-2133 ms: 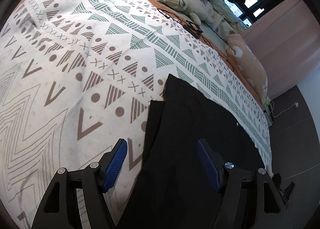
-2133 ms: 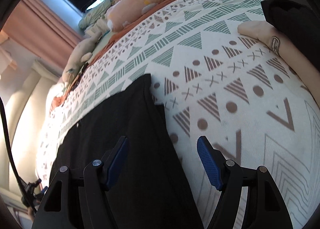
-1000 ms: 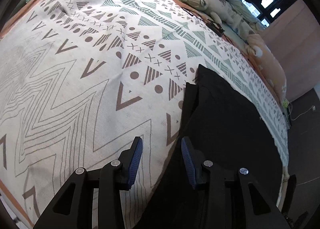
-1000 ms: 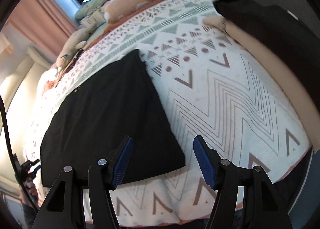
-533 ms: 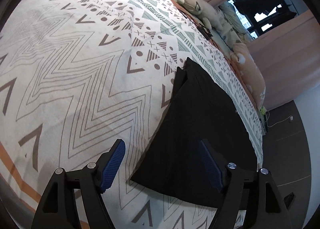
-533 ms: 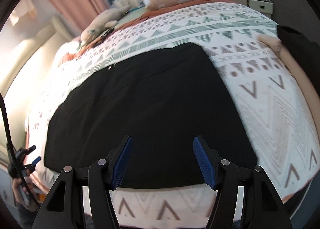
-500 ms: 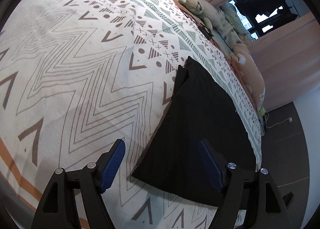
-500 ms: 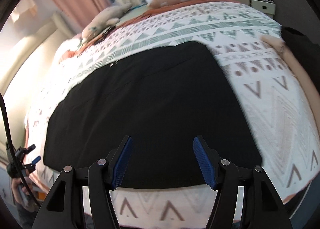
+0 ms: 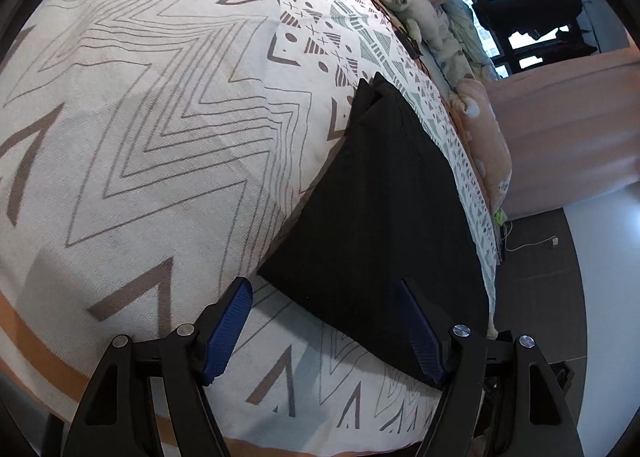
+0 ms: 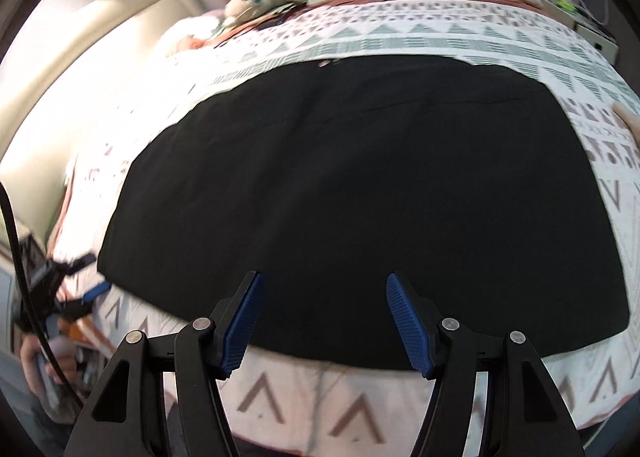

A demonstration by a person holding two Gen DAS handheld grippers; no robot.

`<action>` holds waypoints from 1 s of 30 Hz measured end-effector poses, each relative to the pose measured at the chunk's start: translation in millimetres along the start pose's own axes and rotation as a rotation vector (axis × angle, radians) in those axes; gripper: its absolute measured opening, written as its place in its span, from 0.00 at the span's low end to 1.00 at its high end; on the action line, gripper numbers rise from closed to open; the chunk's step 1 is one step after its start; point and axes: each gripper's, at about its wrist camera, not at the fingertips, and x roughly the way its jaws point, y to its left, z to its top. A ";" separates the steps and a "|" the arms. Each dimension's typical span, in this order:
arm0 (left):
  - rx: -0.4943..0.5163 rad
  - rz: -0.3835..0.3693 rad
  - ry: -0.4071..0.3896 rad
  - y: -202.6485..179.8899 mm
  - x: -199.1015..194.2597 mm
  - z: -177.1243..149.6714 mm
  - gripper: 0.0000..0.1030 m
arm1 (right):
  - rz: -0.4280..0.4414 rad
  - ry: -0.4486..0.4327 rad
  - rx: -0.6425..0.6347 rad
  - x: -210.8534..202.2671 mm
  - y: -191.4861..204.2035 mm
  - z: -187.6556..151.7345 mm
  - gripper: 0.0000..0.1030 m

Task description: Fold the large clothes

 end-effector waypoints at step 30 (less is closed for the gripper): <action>-0.060 -0.033 -0.045 -0.3 22.4 -5.6 0.35 | -0.127 0.097 -0.029 72.6 16.3 37.1 0.48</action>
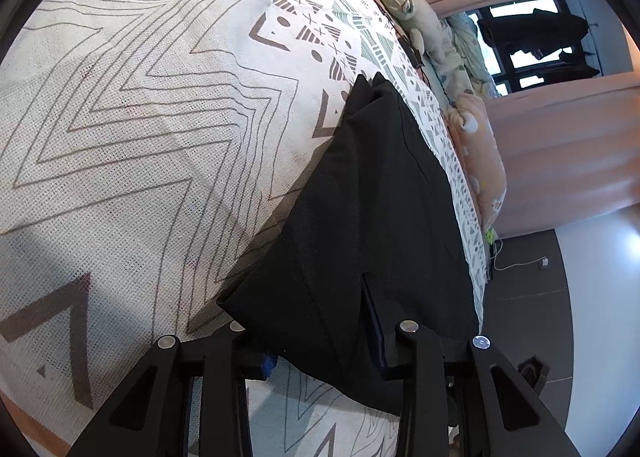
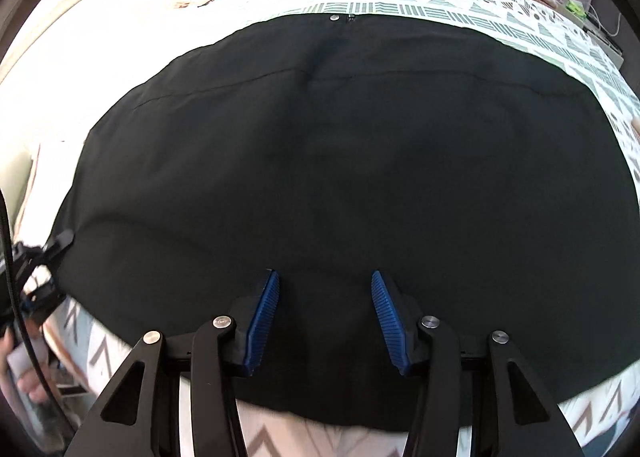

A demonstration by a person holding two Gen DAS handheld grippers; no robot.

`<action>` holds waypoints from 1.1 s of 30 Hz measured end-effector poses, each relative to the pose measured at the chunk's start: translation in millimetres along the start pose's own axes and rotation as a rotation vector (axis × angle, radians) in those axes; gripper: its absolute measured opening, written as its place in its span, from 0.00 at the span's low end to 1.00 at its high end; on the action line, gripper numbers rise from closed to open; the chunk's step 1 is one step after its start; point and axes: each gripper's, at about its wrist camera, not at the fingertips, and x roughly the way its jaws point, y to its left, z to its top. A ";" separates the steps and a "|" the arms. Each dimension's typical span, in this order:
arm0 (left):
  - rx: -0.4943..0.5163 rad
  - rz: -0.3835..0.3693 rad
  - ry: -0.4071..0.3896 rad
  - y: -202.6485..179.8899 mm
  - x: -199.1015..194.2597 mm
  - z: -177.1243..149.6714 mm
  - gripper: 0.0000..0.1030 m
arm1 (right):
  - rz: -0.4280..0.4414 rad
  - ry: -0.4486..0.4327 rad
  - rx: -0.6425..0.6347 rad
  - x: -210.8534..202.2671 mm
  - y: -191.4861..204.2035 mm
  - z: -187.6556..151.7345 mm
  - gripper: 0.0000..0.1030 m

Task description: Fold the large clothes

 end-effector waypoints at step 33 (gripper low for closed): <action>-0.069 -0.025 -0.017 -13.3 -15.3 1.4 0.17 | -0.066 -0.020 0.045 15.8 -21.9 146.7 0.48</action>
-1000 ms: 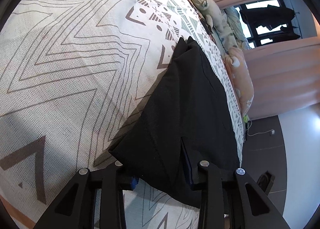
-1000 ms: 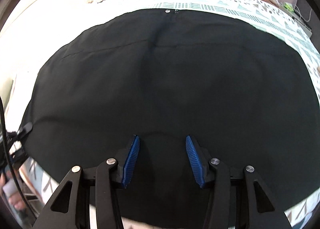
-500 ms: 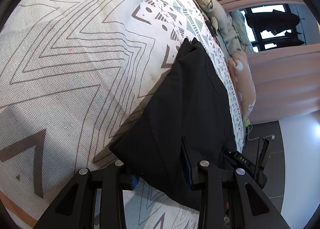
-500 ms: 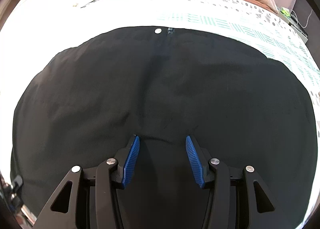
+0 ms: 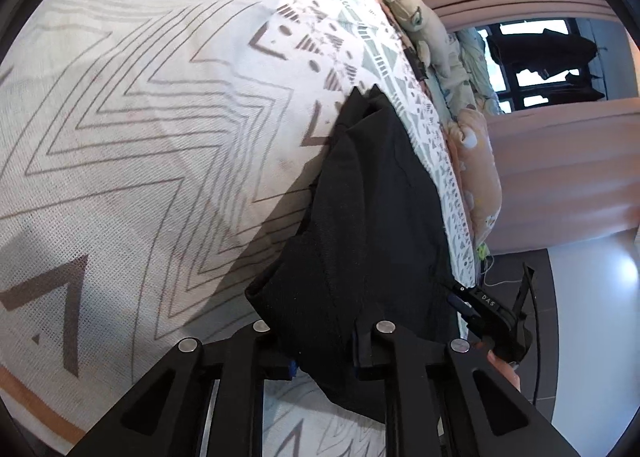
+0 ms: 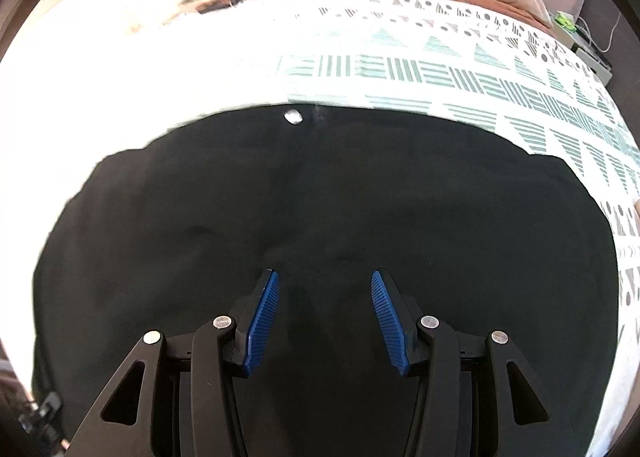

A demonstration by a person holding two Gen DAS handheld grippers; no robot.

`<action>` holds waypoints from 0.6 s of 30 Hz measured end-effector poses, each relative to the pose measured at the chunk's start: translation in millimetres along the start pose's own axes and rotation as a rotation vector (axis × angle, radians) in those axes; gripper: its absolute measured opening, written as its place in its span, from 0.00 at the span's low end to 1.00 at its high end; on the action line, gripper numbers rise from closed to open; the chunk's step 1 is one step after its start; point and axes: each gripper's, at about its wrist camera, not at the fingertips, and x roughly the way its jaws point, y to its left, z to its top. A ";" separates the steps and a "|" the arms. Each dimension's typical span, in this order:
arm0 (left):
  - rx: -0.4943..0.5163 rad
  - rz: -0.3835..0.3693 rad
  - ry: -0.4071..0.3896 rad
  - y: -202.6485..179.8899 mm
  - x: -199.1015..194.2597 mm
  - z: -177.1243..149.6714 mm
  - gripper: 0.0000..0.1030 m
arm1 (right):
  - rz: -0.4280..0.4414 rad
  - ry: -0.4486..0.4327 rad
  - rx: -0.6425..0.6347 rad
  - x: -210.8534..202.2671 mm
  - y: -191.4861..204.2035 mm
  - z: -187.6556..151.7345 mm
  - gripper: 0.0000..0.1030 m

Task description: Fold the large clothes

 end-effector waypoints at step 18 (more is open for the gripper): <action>0.170 -0.115 -0.024 -86.8 -16.0 12.7 0.13 | 0.239 -0.018 0.034 -73.7 -8.7 -87.6 0.48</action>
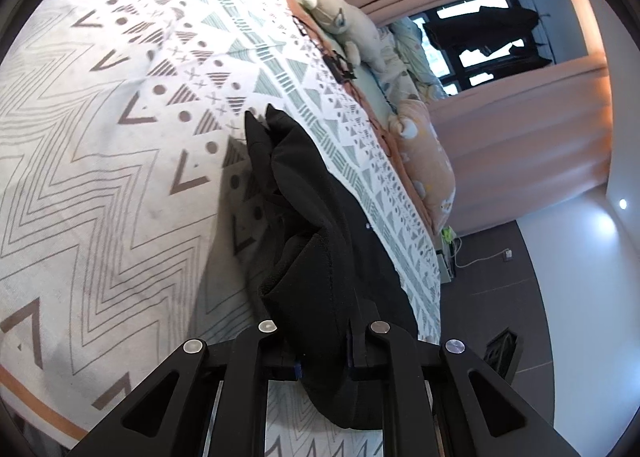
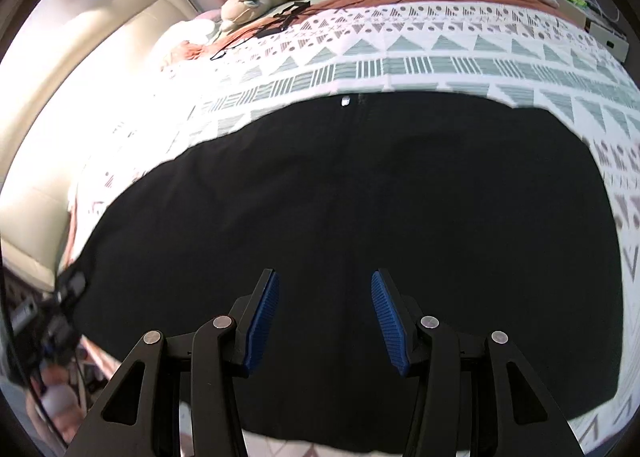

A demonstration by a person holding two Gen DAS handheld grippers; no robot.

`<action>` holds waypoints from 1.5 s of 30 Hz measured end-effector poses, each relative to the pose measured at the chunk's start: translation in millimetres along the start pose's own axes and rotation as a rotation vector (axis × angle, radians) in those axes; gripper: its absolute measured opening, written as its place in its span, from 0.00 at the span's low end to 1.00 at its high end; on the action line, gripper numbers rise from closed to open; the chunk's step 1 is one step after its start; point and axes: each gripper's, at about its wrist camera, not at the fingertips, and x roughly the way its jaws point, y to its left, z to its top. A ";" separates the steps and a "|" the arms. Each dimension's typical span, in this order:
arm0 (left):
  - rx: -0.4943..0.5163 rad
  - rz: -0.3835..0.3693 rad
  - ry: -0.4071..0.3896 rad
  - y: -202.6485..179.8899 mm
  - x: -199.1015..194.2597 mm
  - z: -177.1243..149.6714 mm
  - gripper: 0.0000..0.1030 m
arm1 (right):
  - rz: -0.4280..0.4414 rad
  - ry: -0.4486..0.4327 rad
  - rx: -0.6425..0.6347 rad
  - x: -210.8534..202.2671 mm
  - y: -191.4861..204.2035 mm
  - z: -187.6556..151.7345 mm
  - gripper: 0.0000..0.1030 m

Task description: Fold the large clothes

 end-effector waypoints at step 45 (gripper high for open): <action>0.409 -0.194 0.379 -236.2 187.5 -125.3 0.12 | 0.042 -0.223 0.565 -128.3 -232.3 -159.7 0.26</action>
